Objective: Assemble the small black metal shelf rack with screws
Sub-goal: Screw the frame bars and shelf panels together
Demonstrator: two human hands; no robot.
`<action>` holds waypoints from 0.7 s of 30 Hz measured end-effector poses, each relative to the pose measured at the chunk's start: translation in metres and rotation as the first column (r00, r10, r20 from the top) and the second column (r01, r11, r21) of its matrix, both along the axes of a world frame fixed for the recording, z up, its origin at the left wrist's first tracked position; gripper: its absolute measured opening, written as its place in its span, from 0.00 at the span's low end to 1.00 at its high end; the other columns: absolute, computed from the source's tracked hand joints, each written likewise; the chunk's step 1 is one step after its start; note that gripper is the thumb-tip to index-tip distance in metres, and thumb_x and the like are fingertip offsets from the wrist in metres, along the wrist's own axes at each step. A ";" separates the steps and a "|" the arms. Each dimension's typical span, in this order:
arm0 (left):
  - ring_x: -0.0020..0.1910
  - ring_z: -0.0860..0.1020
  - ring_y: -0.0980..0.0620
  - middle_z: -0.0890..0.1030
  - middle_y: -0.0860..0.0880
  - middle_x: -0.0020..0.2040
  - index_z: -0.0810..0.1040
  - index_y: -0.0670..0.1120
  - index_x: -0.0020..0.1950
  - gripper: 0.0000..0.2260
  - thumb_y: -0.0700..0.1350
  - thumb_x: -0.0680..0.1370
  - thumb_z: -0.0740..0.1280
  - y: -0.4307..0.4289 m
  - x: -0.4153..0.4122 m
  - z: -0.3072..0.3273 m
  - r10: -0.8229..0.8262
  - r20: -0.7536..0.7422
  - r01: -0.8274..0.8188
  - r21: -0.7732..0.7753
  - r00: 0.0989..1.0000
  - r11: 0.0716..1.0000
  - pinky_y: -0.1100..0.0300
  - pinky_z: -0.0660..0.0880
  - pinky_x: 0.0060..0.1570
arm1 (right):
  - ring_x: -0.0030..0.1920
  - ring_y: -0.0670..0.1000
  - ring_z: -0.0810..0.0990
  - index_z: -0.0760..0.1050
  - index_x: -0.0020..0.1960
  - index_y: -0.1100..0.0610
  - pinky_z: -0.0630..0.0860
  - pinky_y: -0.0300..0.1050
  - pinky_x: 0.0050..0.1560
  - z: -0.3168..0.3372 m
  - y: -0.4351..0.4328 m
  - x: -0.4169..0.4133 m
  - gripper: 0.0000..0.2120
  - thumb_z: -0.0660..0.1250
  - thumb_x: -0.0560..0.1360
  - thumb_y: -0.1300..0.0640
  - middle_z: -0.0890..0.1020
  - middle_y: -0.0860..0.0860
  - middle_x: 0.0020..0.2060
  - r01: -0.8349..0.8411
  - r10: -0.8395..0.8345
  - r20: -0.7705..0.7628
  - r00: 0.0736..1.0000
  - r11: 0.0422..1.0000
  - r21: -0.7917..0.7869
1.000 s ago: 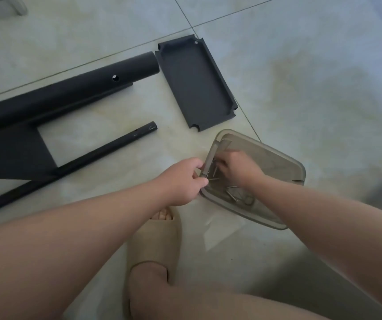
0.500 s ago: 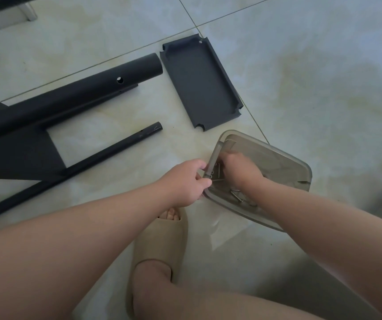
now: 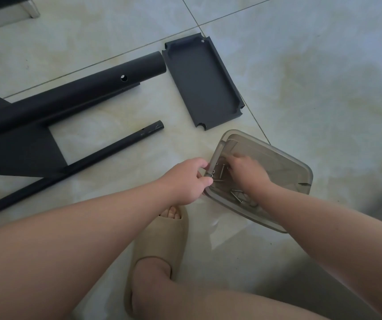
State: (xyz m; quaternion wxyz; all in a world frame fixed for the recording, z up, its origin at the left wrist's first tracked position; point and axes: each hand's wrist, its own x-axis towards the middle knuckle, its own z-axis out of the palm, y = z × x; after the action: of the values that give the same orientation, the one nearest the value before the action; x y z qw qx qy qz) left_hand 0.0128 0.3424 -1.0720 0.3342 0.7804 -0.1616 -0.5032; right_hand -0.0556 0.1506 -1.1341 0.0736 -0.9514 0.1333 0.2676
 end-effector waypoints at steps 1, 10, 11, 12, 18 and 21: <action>0.47 0.81 0.48 0.83 0.49 0.47 0.70 0.49 0.73 0.19 0.48 0.82 0.65 0.000 0.000 0.000 -0.002 0.003 0.002 0.002 1.000 1.000 0.47 0.76 0.60 | 0.52 0.64 0.80 0.74 0.64 0.58 0.78 0.56 0.47 0.001 0.001 0.001 0.13 0.59 0.81 0.63 0.77 0.57 0.54 0.002 -0.002 -0.005 1.000 1.000 -0.002; 0.58 0.78 0.44 0.80 0.46 0.62 0.69 0.49 0.73 0.20 0.52 0.81 0.65 0.000 -0.001 0.012 -0.084 0.100 0.073 0.105 0.991 0.992 0.53 0.74 0.58 | 0.45 0.61 0.78 0.74 0.51 0.58 0.77 0.53 0.45 0.042 0.002 -0.011 0.04 0.64 0.77 0.60 0.80 0.56 0.45 0.183 -0.211 0.129 0.969 0.963 0.198; 0.60 0.77 0.45 0.78 0.47 0.63 0.67 0.50 0.74 0.22 0.52 0.81 0.65 0.002 0.001 0.016 -0.108 0.115 0.092 0.133 0.987 0.987 0.52 0.73 0.60 | 0.45 0.59 0.78 0.75 0.53 0.58 0.77 0.53 0.46 0.052 0.002 -0.013 0.05 0.65 0.77 0.61 0.81 0.55 0.44 0.190 -0.231 0.155 0.961 0.953 0.238; 0.61 0.76 0.45 0.77 0.47 0.65 0.66 0.50 0.74 0.23 0.53 0.81 0.65 0.004 0.003 0.021 -0.127 0.120 0.107 0.160 0.985 0.981 0.50 0.73 0.62 | 0.45 0.57 0.79 0.76 0.55 0.58 0.77 0.51 0.48 0.064 0.002 -0.013 0.07 0.66 0.77 0.62 0.81 0.53 0.43 0.187 -0.243 0.188 0.952 0.944 0.273; 0.53 0.81 0.49 0.81 0.48 0.59 0.79 0.46 0.61 0.11 0.48 0.82 0.65 0.031 0.035 0.088 -0.229 0.122 0.204 0.188 0.966 0.961 0.61 0.74 0.45 | 0.42 0.45 0.81 0.82 0.48 0.55 0.76 0.34 0.48 0.151 0.021 0.005 0.03 0.74 0.76 0.61 0.83 0.47 0.40 0.166 -0.335 0.370 0.867 0.893 0.418; 0.43 0.84 0.52 0.85 0.48 0.48 0.79 0.46 0.52 0.05 0.44 0.82 0.63 0.053 0.062 0.137 -0.148 -0.020 0.149 0.121 0.989 0.981 0.59 0.79 0.39 | 0.37 0.40 0.80 0.80 0.45 0.51 0.72 0.25 0.42 0.206 0.047 0.029 0.06 0.75 0.75 0.61 0.83 0.45 0.38 0.123 -0.369 0.443 0.817 0.863 0.491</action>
State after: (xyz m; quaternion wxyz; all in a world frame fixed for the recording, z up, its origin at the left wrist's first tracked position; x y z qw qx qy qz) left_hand 0.0748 0.3958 -0.9351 0.2484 0.7822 -0.1864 -0.5401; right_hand -0.0267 0.1978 -0.9286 0.3550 -0.9193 0.1695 0.0094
